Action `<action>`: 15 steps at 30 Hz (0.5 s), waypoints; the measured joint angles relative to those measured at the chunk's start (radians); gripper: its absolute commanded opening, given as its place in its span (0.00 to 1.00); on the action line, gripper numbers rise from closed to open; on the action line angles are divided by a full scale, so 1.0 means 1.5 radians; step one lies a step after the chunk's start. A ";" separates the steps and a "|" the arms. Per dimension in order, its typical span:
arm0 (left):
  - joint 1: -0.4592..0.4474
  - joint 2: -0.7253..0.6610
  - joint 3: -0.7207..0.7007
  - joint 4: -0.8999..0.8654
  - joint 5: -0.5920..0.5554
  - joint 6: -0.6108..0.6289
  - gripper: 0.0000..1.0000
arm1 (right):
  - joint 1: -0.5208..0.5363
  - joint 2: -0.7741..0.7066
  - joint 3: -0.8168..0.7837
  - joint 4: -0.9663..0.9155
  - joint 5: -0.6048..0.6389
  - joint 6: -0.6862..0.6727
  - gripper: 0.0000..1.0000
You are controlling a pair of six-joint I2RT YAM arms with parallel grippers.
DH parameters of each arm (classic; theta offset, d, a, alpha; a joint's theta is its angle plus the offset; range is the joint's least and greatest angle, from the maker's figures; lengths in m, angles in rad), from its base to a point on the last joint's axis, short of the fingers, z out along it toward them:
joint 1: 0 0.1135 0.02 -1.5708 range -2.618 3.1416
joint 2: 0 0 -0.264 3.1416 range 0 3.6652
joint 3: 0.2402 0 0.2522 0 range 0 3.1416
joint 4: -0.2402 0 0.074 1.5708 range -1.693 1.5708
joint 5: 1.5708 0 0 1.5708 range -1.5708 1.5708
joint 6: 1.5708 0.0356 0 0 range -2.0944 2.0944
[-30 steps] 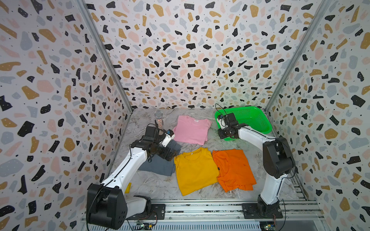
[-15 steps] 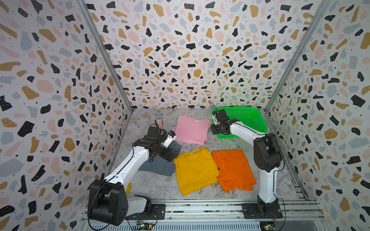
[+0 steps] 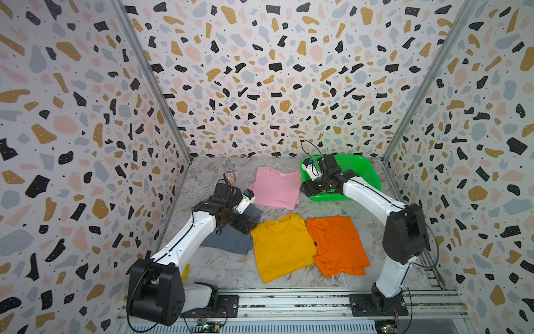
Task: Put the folded t-shirts into the basket
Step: Adjust the bin at the center of the board, then adjust the T-shirt at the center of the board.
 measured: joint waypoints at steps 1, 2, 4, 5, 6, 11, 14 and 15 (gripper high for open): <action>0.000 -0.001 0.000 0.000 -0.003 0.000 1.00 | 0.000 -0.035 -0.019 -0.015 -0.010 -0.041 0.76; 0.000 -0.002 0.000 0.000 -0.005 0.000 1.00 | 0.000 -0.069 -0.038 -0.033 -0.019 -0.082 0.77; 0.000 -0.008 0.000 0.000 -0.010 0.000 1.00 | 0.000 -0.136 -0.078 -0.074 -0.033 -0.170 0.78; 0.000 -0.011 0.000 0.000 -0.013 0.001 1.00 | 0.000 -0.162 -0.099 -0.091 -0.036 -0.212 0.77; 0.000 -0.015 0.000 0.000 -0.015 0.001 1.00 | 0.001 -0.186 -0.126 -0.107 -0.035 -0.256 0.77; 0.000 -0.032 0.000 0.000 -0.019 0.004 1.00 | -0.011 -0.204 -0.237 -0.166 -0.014 -0.417 0.73; 0.000 -0.035 0.000 0.000 -0.019 0.004 1.00 | -0.052 -0.170 -0.277 -0.185 -0.003 -0.488 0.72; 0.000 -0.035 0.000 0.000 -0.019 0.005 1.00 | -0.062 -0.160 -0.285 -0.186 0.004 -0.504 0.72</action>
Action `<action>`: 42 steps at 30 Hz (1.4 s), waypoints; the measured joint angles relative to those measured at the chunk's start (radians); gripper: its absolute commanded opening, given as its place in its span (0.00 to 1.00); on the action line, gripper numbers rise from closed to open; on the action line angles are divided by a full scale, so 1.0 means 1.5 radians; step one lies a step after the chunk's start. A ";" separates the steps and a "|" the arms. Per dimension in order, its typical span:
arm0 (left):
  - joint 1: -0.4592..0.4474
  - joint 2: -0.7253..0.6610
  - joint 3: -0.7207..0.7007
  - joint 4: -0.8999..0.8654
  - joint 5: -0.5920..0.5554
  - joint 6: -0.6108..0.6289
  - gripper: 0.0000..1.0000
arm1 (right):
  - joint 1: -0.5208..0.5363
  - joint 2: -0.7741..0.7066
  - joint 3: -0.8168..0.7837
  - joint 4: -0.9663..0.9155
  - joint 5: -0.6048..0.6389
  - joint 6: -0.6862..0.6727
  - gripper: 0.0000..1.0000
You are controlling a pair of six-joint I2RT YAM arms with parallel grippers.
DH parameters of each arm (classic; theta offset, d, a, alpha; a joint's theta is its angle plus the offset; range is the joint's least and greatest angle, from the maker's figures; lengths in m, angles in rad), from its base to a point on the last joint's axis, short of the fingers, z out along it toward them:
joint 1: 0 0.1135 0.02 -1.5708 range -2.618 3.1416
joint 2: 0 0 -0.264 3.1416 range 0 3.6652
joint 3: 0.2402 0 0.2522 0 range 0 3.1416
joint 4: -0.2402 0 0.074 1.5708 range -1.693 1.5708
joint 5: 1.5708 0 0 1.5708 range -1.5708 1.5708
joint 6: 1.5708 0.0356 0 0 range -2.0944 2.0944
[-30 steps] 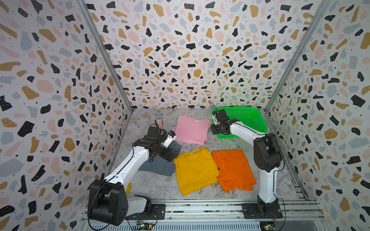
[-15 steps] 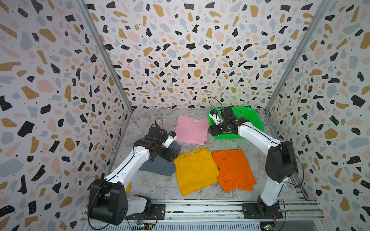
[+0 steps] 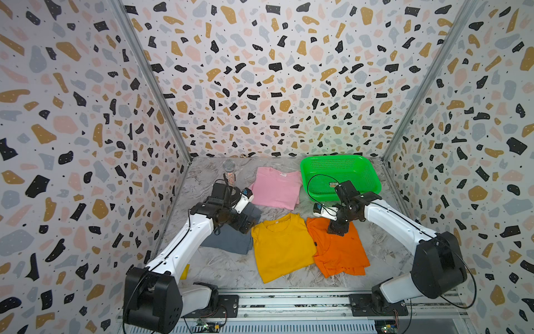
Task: Put the folded t-shirts into the basket
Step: Adjust the T-shirt at the center of the board.
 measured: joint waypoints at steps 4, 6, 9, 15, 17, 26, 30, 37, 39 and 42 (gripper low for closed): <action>0.000 0.002 0.000 0.000 0.001 0.000 1.00 | -0.012 0.049 -0.021 0.002 0.006 -0.029 0.70; 0.000 0.005 0.000 -0.001 0.001 0.000 1.00 | -0.014 0.073 -0.026 0.010 0.012 -0.032 0.69; 0.000 0.011 0.000 -0.005 0.001 -0.001 1.00 | -0.040 0.093 -0.042 0.025 0.021 -0.033 0.68; 0.000 0.014 0.000 -0.013 0.003 -0.001 1.00 | -0.168 0.068 -0.094 0.056 0.055 -0.034 0.66; 0.000 0.016 0.000 -0.013 0.005 -0.001 1.00 | -0.213 0.042 -0.122 0.063 0.067 -0.033 0.66; 0.000 0.035 0.000 -0.018 0.006 -0.001 1.00 | -0.330 -0.136 -0.205 -0.034 0.063 -0.064 0.78; 0.000 0.035 0.000 -0.019 0.006 -0.001 1.00 | -0.330 -0.139 -0.154 -0.057 -0.011 -0.054 0.86; 0.000 0.034 0.000 -0.020 0.006 0.000 1.00 | -0.318 0.024 -0.062 0.049 -0.077 -0.004 0.91; 0.000 0.033 0.000 -0.020 0.006 0.001 1.00 | -0.308 0.052 -0.059 0.069 -0.079 -0.002 0.91; 0.000 0.028 0.000 -0.018 0.006 0.001 1.00 | -0.296 0.078 -0.058 0.095 -0.078 0.000 0.91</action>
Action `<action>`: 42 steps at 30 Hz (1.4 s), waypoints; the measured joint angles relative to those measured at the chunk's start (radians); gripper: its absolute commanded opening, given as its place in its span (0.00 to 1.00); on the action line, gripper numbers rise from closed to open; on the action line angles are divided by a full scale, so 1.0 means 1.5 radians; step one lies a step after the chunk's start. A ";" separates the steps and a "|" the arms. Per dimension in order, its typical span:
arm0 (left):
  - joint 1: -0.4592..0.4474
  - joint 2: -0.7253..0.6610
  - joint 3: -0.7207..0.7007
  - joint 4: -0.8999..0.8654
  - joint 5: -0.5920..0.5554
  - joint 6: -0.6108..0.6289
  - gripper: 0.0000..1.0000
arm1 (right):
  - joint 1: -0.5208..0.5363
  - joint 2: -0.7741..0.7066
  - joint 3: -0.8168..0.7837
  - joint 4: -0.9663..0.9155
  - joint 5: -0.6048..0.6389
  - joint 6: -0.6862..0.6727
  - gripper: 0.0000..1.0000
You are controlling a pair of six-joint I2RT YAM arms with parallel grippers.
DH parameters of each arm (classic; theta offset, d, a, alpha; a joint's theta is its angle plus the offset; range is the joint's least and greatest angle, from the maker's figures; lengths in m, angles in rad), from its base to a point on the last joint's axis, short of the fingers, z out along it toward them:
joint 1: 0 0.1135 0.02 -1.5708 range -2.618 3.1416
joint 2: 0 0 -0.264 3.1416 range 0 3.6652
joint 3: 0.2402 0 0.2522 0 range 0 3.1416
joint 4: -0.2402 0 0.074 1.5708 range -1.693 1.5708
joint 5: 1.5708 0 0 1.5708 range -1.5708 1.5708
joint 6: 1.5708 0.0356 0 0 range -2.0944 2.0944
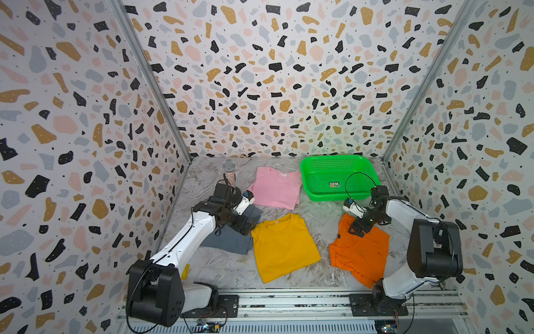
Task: Put the folded t-shirts into the basket
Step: Adjust the T-shirt at the center of the board.
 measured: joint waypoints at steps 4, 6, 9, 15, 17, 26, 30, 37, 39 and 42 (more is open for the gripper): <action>0.000 -0.001 0.000 0.002 0.001 0.000 1.00 | 0.008 0.039 0.022 0.022 0.008 0.010 0.86; -0.003 -0.001 -0.001 0.006 0.002 0.002 1.00 | 0.011 0.063 0.027 0.047 0.025 0.019 0.84; -0.028 -0.002 -0.002 0.008 0.005 0.015 1.00 | 0.012 0.073 0.025 0.080 0.059 0.038 0.79; -0.205 0.016 0.014 0.007 -0.029 0.074 0.99 | -0.012 0.067 0.028 0.133 0.145 0.117 0.75; -0.275 0.050 0.044 0.007 -0.045 0.089 0.99 | -0.028 0.063 0.029 0.139 0.179 0.141 0.77; -0.517 0.312 0.289 0.042 -0.099 0.102 0.89 | -0.056 -0.005 -0.001 0.089 0.249 0.174 0.87; -0.586 0.423 0.414 0.053 -0.115 0.100 0.84 | -0.086 -0.020 -0.001 0.053 0.228 0.176 0.89; -0.651 0.564 0.556 0.084 -0.129 0.084 0.72 | -0.166 -0.019 0.041 -0.040 0.154 0.186 0.89; -0.653 0.603 0.592 0.093 -0.130 0.082 0.68 | -0.186 -0.011 0.062 -0.055 0.143 0.187 0.88; -0.651 0.654 0.628 0.104 -0.135 0.082 0.64 | -0.220 0.010 0.085 -0.068 0.139 0.188 0.87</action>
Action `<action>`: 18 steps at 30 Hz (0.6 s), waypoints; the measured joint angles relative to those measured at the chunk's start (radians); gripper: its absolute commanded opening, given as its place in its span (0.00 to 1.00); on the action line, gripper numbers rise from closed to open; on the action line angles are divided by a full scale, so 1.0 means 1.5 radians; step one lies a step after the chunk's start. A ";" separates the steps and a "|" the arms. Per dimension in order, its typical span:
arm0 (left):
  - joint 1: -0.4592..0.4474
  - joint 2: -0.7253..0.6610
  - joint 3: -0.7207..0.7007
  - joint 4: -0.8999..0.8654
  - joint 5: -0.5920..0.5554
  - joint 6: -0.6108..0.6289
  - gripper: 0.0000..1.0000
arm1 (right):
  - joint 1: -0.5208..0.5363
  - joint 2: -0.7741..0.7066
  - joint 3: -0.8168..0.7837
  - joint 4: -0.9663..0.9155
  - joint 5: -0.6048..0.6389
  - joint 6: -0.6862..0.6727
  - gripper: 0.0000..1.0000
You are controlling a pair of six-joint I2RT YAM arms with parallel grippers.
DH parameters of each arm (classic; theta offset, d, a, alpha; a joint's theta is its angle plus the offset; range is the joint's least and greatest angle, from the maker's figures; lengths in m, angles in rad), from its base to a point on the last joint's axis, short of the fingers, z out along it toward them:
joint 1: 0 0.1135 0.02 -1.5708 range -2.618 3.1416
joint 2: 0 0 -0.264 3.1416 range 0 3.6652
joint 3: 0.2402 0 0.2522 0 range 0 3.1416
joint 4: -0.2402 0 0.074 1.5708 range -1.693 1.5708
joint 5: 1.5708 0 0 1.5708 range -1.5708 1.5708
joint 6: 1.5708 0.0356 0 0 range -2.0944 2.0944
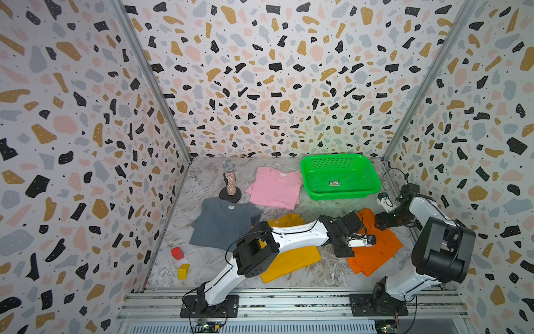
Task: Put the folded t-shirts into the basket
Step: Adjust the T-shirt at the center of the board.
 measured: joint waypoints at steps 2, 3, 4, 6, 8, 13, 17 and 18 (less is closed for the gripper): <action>0.002 0.022 0.005 0.005 -0.002 0.003 0.61 | -0.017 0.013 0.002 -0.005 0.006 -0.005 0.87; 0.004 0.030 0.004 0.004 -0.004 0.005 0.60 | -0.024 0.018 0.001 -0.008 0.011 -0.008 0.87; 0.007 0.036 0.004 0.003 -0.004 0.007 0.58 | -0.027 0.020 -0.004 -0.010 0.015 -0.013 0.86; 0.013 0.044 0.003 0.001 -0.002 0.007 0.55 | -0.027 0.019 -0.015 -0.022 0.017 -0.029 0.86; 0.025 0.043 -0.006 0.003 0.005 0.006 0.54 | -0.027 0.017 -0.027 -0.036 0.014 -0.049 0.87; 0.072 0.001 -0.086 0.020 0.014 0.014 0.54 | -0.027 -0.014 -0.068 -0.091 -0.018 -0.122 0.85; 0.123 -0.057 -0.168 0.006 0.026 0.045 0.64 | -0.027 -0.070 -0.116 -0.154 -0.060 -0.182 0.84; 0.132 -0.067 -0.181 0.000 0.029 0.051 0.70 | -0.027 -0.084 -0.128 -0.169 -0.069 -0.193 0.84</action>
